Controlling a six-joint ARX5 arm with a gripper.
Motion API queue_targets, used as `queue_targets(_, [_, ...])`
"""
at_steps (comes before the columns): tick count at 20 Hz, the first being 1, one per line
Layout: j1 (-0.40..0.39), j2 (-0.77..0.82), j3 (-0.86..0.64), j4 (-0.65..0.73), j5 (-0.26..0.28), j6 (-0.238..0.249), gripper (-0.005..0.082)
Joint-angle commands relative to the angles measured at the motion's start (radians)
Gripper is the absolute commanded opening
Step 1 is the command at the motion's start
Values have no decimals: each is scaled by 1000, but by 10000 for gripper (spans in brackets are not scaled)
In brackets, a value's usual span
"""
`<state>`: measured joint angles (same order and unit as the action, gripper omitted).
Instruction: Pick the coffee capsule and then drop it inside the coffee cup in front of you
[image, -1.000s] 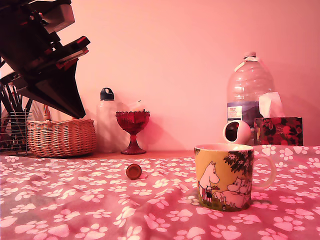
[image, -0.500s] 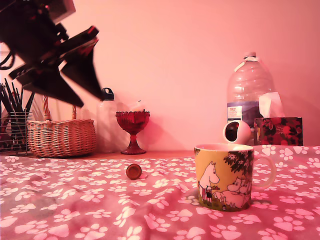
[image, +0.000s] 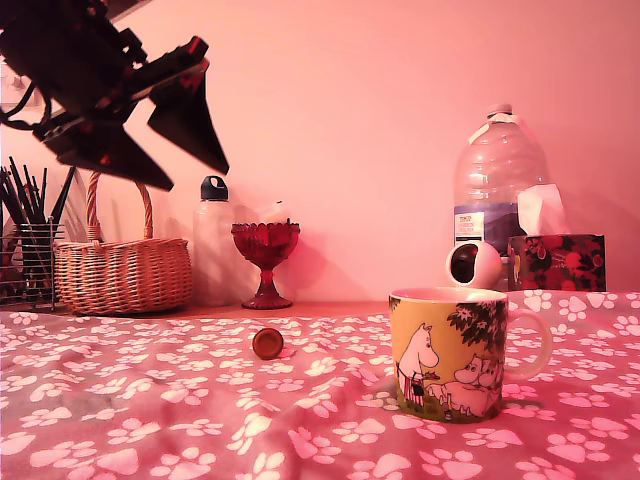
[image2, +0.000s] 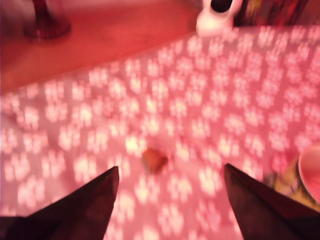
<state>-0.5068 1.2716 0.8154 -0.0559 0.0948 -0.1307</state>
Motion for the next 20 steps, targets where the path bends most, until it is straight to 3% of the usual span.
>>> queue_targets(1, [0, -2, -69, 85, -6, 7, 612])
queue_targets(5, [0, -2, -195, 308, -19, 6, 612])
queue_targets(8, [0, -2, -262, 431, -66, -10, 612])
queue_targets(13, [-8, 30, -283, 505, -112, -55, 612])
queue_targets(20, [-98, 204, -282, 681, -196, -140, 606])
